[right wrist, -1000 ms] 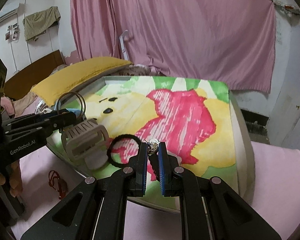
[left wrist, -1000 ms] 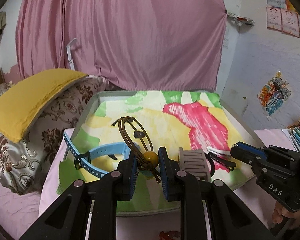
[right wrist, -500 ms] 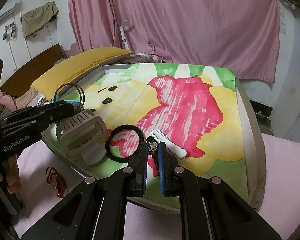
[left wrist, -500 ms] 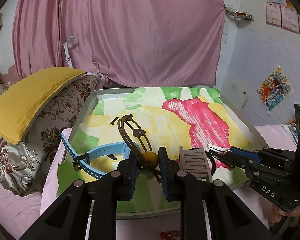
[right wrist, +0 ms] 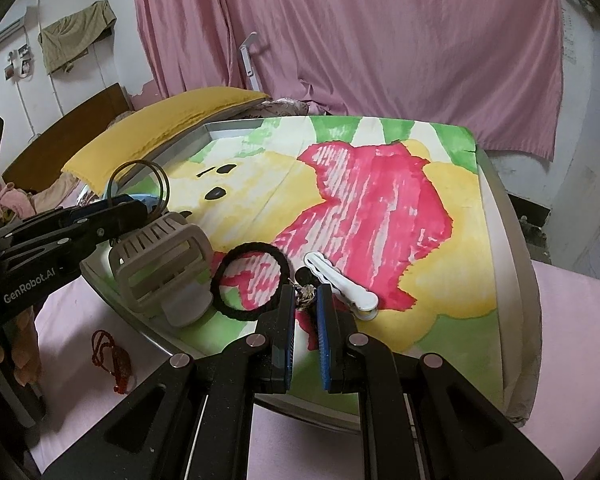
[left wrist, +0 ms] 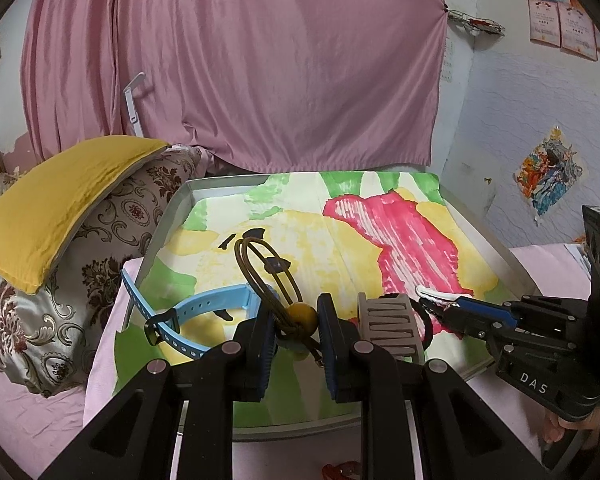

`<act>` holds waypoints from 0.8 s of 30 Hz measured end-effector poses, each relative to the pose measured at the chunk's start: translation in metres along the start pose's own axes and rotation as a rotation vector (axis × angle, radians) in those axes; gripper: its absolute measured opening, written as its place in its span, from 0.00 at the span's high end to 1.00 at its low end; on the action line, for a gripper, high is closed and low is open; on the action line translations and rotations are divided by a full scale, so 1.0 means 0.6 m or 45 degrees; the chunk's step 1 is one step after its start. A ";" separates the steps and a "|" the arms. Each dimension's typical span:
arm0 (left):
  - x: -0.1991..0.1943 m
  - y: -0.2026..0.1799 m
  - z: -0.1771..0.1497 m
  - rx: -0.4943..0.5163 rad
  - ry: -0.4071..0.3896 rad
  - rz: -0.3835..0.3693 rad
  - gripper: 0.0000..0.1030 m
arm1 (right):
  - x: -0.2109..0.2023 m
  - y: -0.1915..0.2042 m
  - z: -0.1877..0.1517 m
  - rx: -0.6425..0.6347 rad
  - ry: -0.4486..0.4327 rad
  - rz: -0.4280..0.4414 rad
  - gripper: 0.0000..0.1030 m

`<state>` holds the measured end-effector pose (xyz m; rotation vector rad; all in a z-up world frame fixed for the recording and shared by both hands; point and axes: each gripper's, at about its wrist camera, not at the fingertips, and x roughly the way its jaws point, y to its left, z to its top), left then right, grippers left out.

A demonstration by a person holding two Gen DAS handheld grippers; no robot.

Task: Organize jewelry
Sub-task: 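Open both tools to drop the cord and gold charm into the tray, then move both tools back toward the red charm and silver ring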

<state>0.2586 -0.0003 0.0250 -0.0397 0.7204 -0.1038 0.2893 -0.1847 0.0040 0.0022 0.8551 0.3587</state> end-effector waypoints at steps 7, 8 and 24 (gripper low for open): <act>0.000 0.000 0.001 -0.001 -0.001 -0.005 0.79 | -0.007 -0.003 0.000 0.014 -0.031 -0.011 0.88; -0.001 0.000 0.000 -0.002 -0.002 -0.012 0.77 | -0.010 -0.004 -0.001 0.024 -0.034 -0.015 0.88; -0.078 0.015 -0.021 -0.066 -0.230 -0.070 0.37 | -0.134 0.006 -0.029 0.059 -0.442 -0.099 0.44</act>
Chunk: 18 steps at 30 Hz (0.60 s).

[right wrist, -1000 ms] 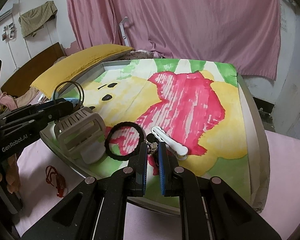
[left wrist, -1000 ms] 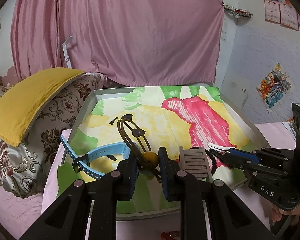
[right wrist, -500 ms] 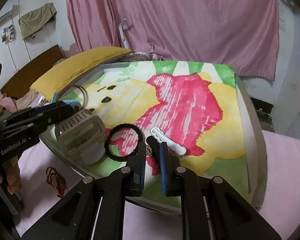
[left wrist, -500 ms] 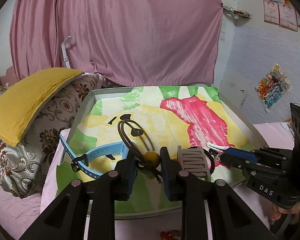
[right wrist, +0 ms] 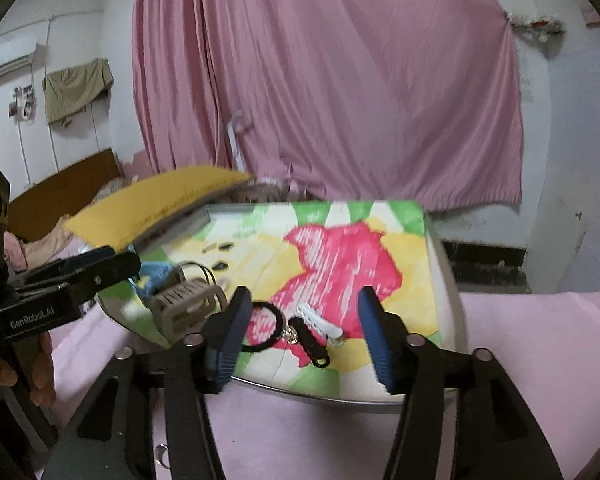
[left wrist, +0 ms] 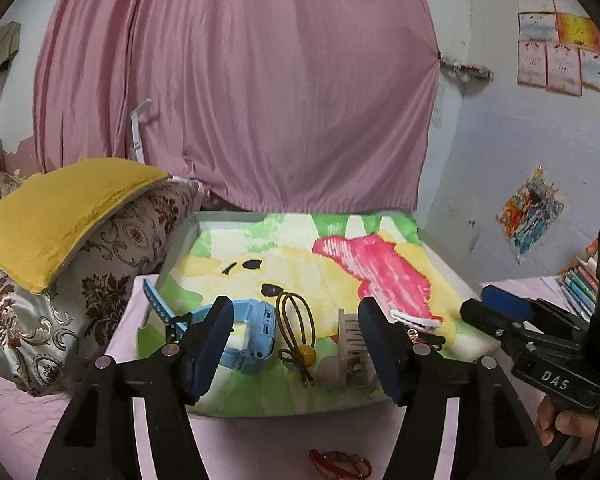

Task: Organize jewelry
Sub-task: 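Move both tools back toward the red charm and silver ring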

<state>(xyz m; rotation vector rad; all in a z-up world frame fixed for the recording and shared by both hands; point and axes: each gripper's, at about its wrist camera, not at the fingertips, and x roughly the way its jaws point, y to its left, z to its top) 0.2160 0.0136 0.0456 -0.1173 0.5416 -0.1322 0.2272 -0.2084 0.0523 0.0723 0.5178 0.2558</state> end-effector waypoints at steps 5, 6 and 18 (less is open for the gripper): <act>-0.042 0.003 -0.009 -0.016 -0.107 -0.006 0.19 | -0.043 0.012 -0.003 -0.015 -0.103 -0.014 0.23; -0.046 0.004 -0.010 -0.018 -0.114 -0.004 0.18 | -0.050 0.014 -0.005 -0.016 -0.120 -0.014 0.21; -0.095 0.021 -0.051 -0.003 -0.143 0.020 0.01 | -0.095 0.042 -0.035 -0.120 -0.156 -0.004 0.04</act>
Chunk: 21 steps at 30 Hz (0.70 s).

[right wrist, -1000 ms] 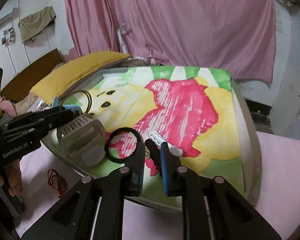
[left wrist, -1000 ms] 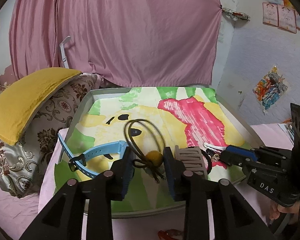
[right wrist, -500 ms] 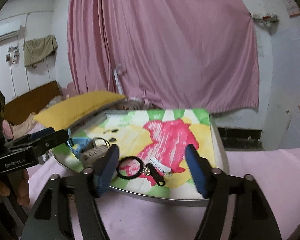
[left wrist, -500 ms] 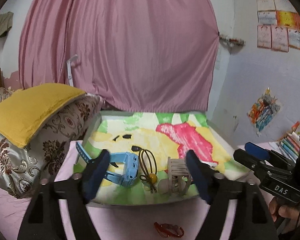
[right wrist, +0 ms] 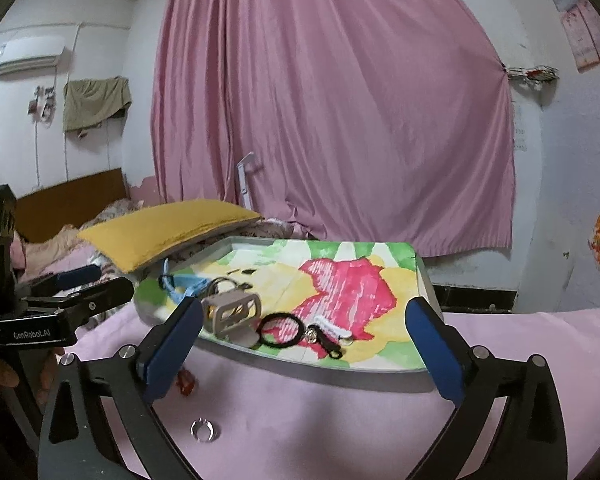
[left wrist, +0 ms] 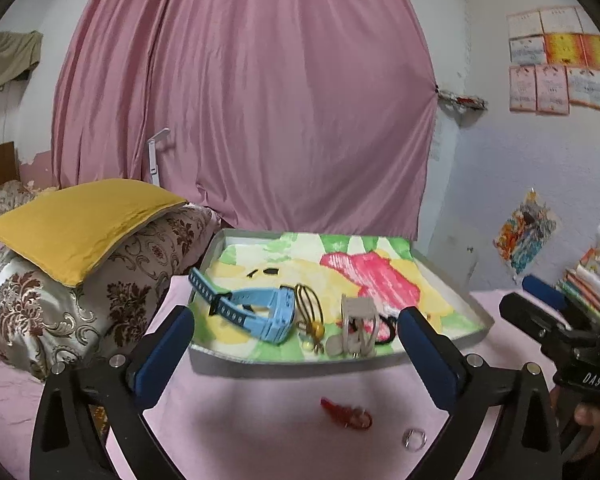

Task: Organize jewelry
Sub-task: 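Move both tools back toward the red charm and silver ring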

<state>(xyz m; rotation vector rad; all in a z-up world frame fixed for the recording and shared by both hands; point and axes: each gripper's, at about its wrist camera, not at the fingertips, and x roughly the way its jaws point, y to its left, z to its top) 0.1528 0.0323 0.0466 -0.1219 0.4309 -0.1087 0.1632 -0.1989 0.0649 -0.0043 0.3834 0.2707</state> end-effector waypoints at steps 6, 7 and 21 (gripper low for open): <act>-0.002 0.009 -0.025 0.060 0.107 -0.025 0.01 | -0.001 0.011 -0.017 -0.065 0.135 0.065 0.04; -0.001 0.009 -0.029 0.065 0.131 -0.034 0.01 | 0.002 0.013 -0.021 -0.073 0.169 0.081 0.04; 0.049 -0.003 -0.060 0.098 0.454 -0.126 0.10 | 0.056 0.038 -0.068 -0.178 0.561 0.276 0.28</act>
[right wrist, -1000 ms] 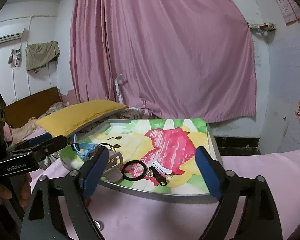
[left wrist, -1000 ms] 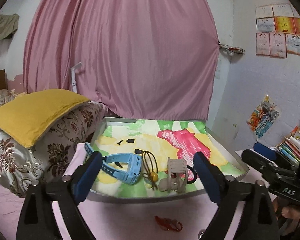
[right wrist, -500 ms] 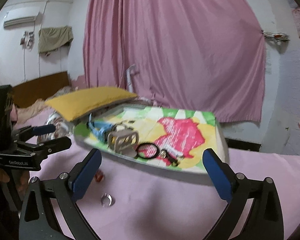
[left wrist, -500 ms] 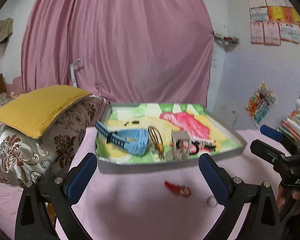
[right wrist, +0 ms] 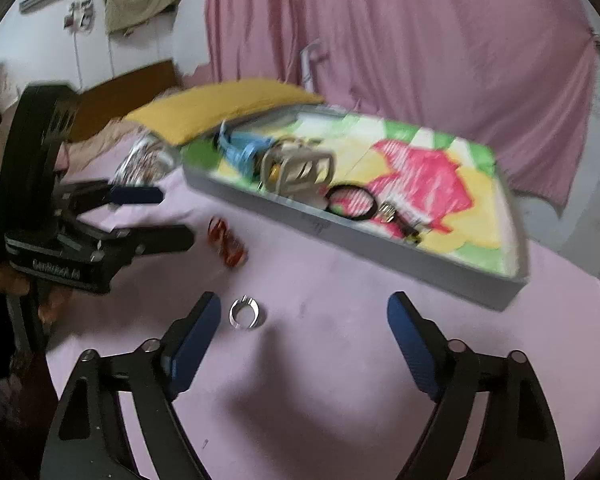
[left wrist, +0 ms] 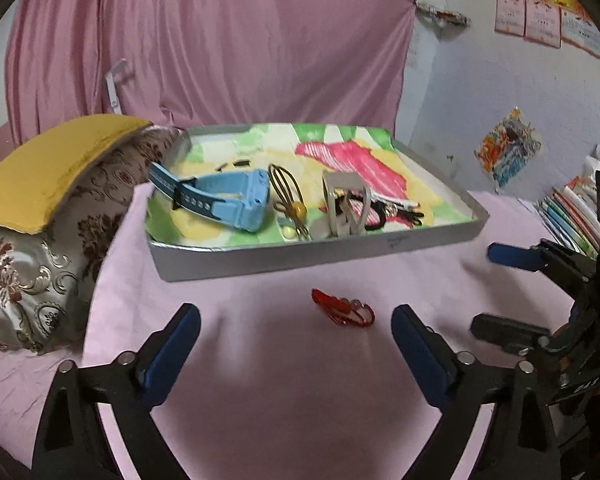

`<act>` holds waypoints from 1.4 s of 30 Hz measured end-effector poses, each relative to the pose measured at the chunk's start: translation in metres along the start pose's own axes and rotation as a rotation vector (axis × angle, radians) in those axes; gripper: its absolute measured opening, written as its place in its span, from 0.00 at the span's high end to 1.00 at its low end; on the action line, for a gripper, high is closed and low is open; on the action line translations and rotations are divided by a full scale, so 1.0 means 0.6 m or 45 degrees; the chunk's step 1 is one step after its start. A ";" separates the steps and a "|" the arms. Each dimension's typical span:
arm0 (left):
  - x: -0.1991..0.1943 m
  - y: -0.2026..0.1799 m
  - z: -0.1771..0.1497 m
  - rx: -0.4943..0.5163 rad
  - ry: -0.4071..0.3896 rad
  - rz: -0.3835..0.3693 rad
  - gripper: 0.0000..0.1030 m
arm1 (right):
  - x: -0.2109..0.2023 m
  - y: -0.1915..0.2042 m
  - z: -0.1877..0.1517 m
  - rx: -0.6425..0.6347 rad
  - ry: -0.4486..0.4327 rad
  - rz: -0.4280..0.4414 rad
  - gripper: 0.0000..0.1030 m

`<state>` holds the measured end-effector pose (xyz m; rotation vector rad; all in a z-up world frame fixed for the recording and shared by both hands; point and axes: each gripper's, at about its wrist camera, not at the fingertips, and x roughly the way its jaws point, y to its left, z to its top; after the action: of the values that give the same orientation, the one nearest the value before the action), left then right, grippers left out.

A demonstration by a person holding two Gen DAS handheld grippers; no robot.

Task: Organize jewelry
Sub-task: 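Move both tools back toward the red charm and silver ring, then grasp the red charm with the left tool while the right tool grasps the silver ring, then carry the red charm with the left tool while the right tool carries the ring over the tray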

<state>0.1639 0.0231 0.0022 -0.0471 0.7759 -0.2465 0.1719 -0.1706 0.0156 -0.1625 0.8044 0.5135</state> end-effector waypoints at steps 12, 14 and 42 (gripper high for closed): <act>0.040 -0.003 0.012 -0.041 0.102 -0.093 0.37 | 0.037 0.030 0.007 -0.101 0.134 0.082 0.60; 0.046 -0.006 0.014 -0.041 0.115 -0.104 0.43 | 0.038 0.032 0.011 -0.110 0.134 0.079 0.63; 0.052 -0.030 0.017 -0.001 0.130 -0.145 0.95 | 0.061 0.004 0.037 -0.015 0.103 0.056 0.95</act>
<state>0.1888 -0.0020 -0.0096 -0.0803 0.8761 -0.3587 0.2064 -0.1477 0.0048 -0.1777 0.8854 0.5559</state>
